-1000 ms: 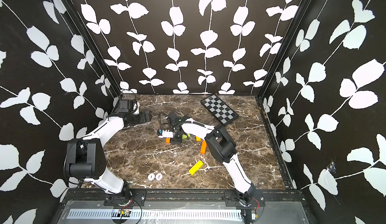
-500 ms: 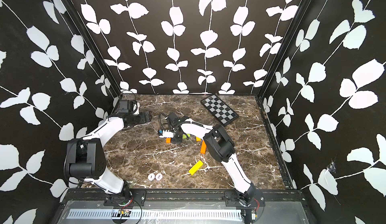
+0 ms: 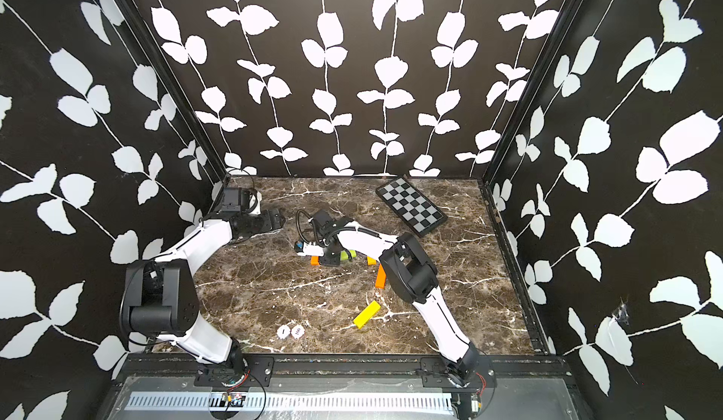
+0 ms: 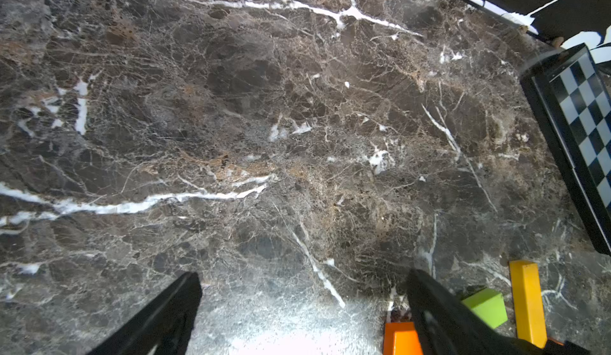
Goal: Assemble the number 7 with building blocks
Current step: Move the building block to the center of the board.
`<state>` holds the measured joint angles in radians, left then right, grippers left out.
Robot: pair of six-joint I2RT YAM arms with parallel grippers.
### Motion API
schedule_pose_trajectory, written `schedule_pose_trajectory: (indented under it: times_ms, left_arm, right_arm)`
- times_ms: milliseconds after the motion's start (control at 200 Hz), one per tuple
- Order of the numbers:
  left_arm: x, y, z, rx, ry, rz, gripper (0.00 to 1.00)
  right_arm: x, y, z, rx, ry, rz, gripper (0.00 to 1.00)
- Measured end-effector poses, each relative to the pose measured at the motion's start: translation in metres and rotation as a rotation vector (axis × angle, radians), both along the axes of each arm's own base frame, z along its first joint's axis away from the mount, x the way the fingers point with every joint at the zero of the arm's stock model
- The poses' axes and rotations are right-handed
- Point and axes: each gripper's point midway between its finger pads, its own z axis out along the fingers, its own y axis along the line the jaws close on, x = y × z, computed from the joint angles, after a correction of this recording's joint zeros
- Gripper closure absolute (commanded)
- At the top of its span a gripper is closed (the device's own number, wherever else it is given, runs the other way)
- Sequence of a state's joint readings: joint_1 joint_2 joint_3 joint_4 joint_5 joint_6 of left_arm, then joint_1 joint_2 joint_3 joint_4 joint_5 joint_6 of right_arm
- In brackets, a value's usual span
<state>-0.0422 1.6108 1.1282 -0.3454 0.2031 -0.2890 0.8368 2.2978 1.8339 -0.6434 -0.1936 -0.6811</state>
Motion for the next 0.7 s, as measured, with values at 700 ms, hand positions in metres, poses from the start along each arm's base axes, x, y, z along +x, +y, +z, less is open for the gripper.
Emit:
schedule_pose_trajectory:
  times_ms: [700]
  left_arm:
    - [0.0, -0.001, 0.0, -0.006, 0.0, -0.004, 0.01]
  right_arm:
    - [0.034, -0.005, 0.0, 0.034, -0.015, -0.047, 0.71]
